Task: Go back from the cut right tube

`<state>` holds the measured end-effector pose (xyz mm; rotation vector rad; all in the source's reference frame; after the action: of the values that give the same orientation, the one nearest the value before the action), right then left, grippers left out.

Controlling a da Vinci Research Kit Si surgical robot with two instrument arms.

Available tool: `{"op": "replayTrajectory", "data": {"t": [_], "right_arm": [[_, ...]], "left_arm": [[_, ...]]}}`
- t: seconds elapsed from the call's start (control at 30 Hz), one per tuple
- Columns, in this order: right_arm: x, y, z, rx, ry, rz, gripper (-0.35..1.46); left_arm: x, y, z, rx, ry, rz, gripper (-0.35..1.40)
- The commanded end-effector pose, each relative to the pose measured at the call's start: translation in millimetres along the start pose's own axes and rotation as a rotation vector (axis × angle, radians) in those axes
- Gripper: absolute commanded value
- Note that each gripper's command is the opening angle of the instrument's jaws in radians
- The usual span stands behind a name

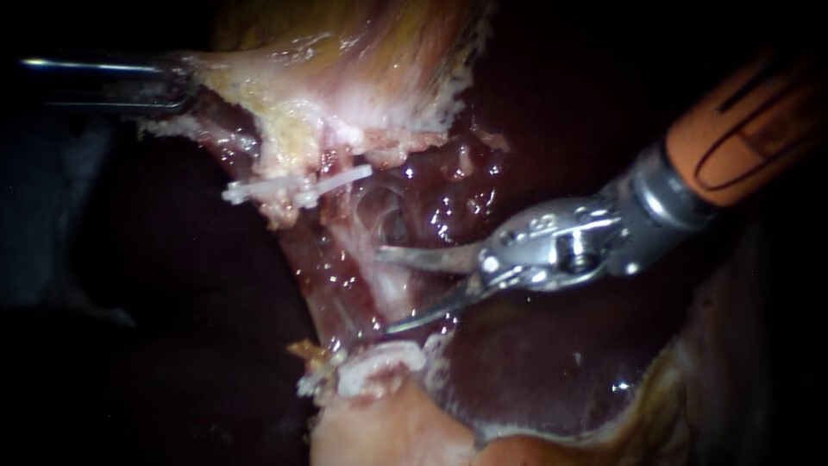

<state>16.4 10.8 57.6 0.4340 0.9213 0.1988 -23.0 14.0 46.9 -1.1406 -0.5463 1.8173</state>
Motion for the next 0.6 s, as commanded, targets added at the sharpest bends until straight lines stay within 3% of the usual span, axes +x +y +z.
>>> {"op": "replayTrajectory", "data": {"t": [0.03,0.23,0.4,0.6], "right_arm": [[-0.1,0.1,-0.8,-0.007,-0.004,-0.01,1.43],[-1.0,-0.3,-4.7,-0.053,-0.023,-0.037,1.43],[-1.5,-0.7,-5.9,-0.095,-0.063,-0.043,1.43],[-1.7,-0.8,-6.6,-0.13,-0.075,-0.051,1.43]], "left_arm": [[0.0,0.0,0.0,0.001,0.001,0.0,-0.35],[0.0,0.0,0.0,0.001,0.001,0.0,-0.35],[0.0,0.0,0.0,0.004,0.002,0.0,-0.35],[0.1,0.0,0.3,0.005,0.002,0.0,-0.35]]}}
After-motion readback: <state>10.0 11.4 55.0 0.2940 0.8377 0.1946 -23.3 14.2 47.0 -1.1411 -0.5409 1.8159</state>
